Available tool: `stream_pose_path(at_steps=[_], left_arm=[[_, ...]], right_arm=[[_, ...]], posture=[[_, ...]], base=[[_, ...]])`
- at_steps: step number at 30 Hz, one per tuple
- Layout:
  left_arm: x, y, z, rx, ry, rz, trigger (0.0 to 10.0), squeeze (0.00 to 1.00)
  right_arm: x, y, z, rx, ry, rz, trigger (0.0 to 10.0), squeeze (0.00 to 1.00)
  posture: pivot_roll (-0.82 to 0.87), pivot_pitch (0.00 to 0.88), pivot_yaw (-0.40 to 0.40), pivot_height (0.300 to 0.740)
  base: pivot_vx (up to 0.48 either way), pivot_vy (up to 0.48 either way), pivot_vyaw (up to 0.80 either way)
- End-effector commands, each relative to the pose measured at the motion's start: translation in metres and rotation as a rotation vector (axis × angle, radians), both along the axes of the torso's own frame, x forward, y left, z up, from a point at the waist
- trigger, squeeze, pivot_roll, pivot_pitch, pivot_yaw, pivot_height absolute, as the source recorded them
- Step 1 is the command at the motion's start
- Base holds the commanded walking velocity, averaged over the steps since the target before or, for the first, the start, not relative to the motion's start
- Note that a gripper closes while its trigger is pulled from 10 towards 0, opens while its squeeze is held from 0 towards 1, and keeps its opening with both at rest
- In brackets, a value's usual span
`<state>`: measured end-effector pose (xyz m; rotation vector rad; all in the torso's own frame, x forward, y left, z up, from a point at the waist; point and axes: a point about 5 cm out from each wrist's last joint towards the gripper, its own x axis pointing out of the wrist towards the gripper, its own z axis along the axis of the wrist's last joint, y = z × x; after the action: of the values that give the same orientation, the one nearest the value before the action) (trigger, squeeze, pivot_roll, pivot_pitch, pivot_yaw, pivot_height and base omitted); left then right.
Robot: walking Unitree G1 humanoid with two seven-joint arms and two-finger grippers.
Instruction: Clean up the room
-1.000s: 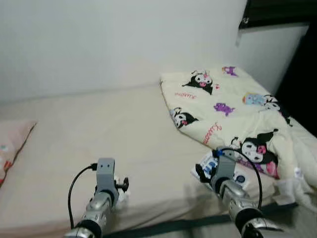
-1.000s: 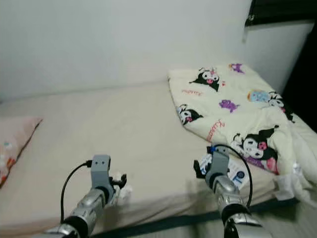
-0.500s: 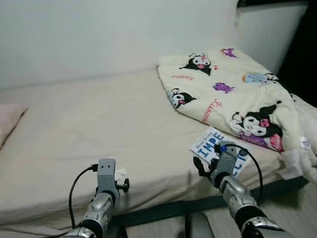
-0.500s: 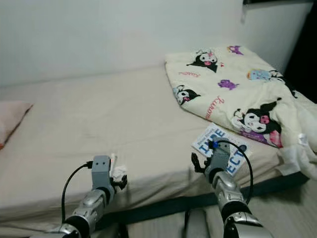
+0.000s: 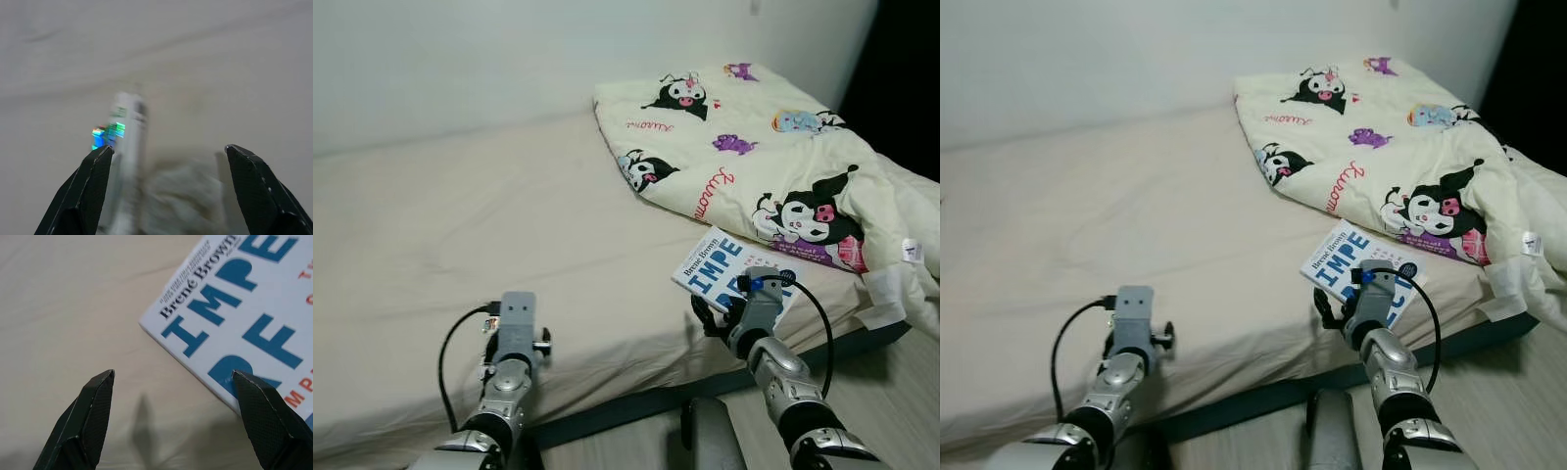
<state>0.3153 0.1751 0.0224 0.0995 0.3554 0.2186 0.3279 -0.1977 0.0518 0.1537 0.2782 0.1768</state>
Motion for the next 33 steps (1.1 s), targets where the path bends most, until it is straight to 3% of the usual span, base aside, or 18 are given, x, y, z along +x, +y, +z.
stream_pose_path(at_steps=[1, 3, 5, 9, 11, 14, 17, 24, 26, 27, 33], left_arm=[[0.001, 0.018, 0.005, 0.031, -0.02, 0.055, 10.0, 0.0], [0.001, 0.018, 0.005, 0.031, -0.02, 0.055, 10.0, 0.0], [-0.005, 0.037, 0.002, 0.028, -0.005, 0.12, 10.0, 0.0], [-0.011, 0.049, -0.002, 0.021, 0.016, 0.166, 10.0, 0.0], [-0.025, 0.059, -0.015, -0.044, 0.07, 0.229, 10.0, 0.0], [-0.028, 0.058, -0.019, -0.086, 0.085, 0.23, 10.0, 0.0], [-0.032, 0.047, -0.027, -0.211, 0.104, 0.188, 10.0, 0.0], [-0.033, 0.038, -0.032, -0.229, 0.125, 0.144, 10.0, 0.0], [-0.034, 0.036, -0.033, -0.225, 0.131, 0.131, 9.6, 0.0], [-0.034, 0.035, -0.033, -0.221, 0.13, 0.121, 0.0, 0.0], [-0.032, 0.035, -0.031, -0.2, 0.117, 0.123, 0.0, 0.0]], right_arm=[[-0.002, 0.006, -0.003, 0.006, 0.006, 0.022, 10.0, 0.0], [-0.002, 0.006, -0.003, 0.006, 0.006, 0.022, 10.0, 0.0], [-0.004, 0.007, -0.005, 0.004, 0.008, 0.027, 10.0, 0.0], [-0.006, 0.008, -0.006, 0.003, 0.01, 0.031, 10.0, 0.0], [-0.009, 0.008, -0.008, 0.004, 0.014, 0.023, 10.0, 0.0], [-0.01, 0.007, -0.009, 0.004, 0.019, 0.019, 10.0, 0.0], [-0.013, 0.003, -0.011, 0.0, 0.026, 0.008, 10.0, 0.0], [-0.014, 0.001, -0.011, -0.002, 0.027, 0.002, 10.0, 0.0], [-0.014, 0.0, -0.01, -0.003, 0.026, 0.0, 10.0, 0.0], [-0.015, 0.0, -0.01, -0.004, 0.024, -0.002, 10.0, 0.0], [-0.015, 0.0, -0.009, -0.005, 0.021, -0.006, 10.0, 0.0]], posture=[[-0.24, 0.099, 0.067, 0.48], [-0.24, 0.099, 0.067, 0.48], [-0.23, 0.112, 0.064, 0.475], [-0.23, 0.118, 0.063, 0.475], [-0.23, 0.139, 0.062, 0.475], [-0.23, 0.148, 0.061, 0.475], [-0.23, 0.16, 0.059, 0.475], [-0.24, 0.17, 0.057, 0.475], [-0.24, 0.172, 0.058, 0.475], [-0.24, 0.174, 0.058, 0.475], [-0.24, 0.174, 0.058, 0.475]], base=[[0.0, 0.0, 0.0], [0.0, 0.0, 0.0], [0.0, 0.0, 0.0], [0.0, 0.0, 0.0], [0.0, 0.0, 0.0], [0.0, 0.0, 0.0], [0.0, 0.0, 0.0], [0.0, 0.0, 0.0], [0.0, 0.0, 0.0], [0.0, 0.0, 0.0], [0.0, 0.0, 0.0]])
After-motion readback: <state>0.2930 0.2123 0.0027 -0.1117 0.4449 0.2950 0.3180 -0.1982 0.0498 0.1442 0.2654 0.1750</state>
